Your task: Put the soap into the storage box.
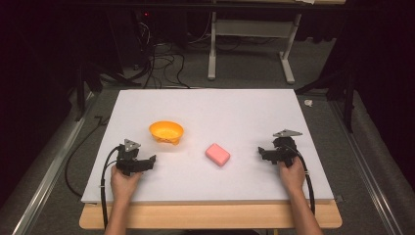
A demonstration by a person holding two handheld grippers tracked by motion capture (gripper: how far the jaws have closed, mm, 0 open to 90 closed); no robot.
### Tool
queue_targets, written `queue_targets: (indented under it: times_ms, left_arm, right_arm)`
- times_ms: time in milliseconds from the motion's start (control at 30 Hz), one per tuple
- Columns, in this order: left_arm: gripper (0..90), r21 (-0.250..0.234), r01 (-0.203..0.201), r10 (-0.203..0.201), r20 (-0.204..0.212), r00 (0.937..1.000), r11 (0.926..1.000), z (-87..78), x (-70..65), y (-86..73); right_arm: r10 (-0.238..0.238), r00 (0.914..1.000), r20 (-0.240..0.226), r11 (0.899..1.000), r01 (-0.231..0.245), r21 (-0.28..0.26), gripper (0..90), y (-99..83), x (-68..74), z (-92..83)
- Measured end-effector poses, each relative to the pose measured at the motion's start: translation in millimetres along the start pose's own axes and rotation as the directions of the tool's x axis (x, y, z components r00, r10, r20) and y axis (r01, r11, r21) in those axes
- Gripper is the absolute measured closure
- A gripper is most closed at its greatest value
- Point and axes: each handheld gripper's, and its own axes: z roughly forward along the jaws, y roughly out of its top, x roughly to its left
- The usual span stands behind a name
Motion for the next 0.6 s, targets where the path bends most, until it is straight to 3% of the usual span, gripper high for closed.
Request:
queue_targets:
  times_ms: [600]
  left_arm:
    - [17.3, 0.012, 0.003, -0.003, 0.006, 1.0, 0.9999, 0.0, 0.8, 1.4]
  right_arm:
    - [-0.007, 1.0, 0.002, 1.0, 0.007, -0.003, 15.4, -0.1, 0.2, -0.1]
